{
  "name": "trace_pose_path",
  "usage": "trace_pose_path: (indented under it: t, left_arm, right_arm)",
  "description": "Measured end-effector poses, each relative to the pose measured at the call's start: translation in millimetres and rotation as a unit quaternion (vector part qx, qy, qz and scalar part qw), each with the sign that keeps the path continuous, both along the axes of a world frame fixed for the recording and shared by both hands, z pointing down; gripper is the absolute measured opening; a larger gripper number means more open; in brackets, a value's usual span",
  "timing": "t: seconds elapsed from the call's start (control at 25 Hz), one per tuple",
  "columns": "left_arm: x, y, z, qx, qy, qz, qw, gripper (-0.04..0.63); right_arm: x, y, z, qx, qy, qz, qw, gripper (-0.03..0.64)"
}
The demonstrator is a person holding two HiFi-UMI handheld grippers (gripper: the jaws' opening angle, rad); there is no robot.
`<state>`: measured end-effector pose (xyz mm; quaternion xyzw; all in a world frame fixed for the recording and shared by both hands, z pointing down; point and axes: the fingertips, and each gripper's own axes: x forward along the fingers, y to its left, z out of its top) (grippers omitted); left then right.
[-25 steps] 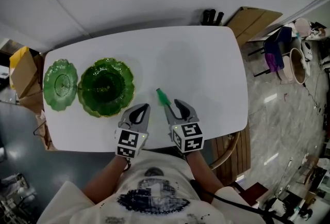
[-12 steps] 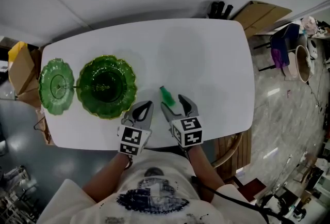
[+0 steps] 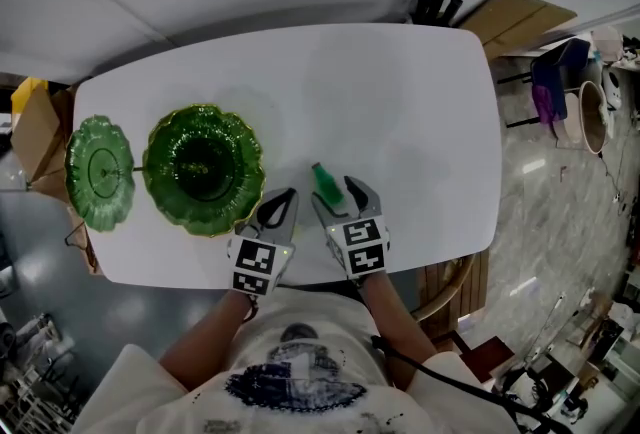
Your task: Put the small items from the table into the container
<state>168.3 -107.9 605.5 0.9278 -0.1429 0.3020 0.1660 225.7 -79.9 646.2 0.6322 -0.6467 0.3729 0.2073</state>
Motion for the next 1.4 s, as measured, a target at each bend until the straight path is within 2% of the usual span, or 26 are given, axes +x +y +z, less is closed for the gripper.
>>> trace_pose_path:
  t: [0.4,0.52,0.72,0.8,0.88,1.4]
  left_arm:
    - [-1.4,-0.8,5.2,-0.007,-0.005,-0.001,1.0000,-0.009]
    - [-2.5,-0.8,7.1,-0.009,-0.006,-0.002,0.9999,-0.009]
    - [-3.9,-0.7,9.9,-0.011,-0.006,-0.002,0.9999,-0.009]
    - [-3.9,0.4,9.7,-0.012,-0.006,-0.002,0.9999,-0.009]
    - [-3.6,1.7,9.8,-0.013,-0.006,-0.001,0.9999,-0.009]
    - [-4.9,15.5,-9.4,0.005,0.005,0.012,0.9999,-0.009]
  right_arm:
    - [-7.5,-3.0,11.3,-0.027,0.005,-0.019,0.999,0.288]
    - [-8.5,-1.4,14.4,-0.033,0.006,-0.020,0.999,0.245]
    - [-10.7,1.9,19.6,-0.045,0.010,-0.024,0.999,0.232]
    - [-10.2,3.0,19.6,-0.047,0.015,-0.025,0.998,0.184]
    - [-10.1,4.3,19.2,-0.050,0.016,-0.027,0.998,0.174]
    - [-9.9,20.1,-5.0,-0.029,0.016,-0.009,0.999,0.167]
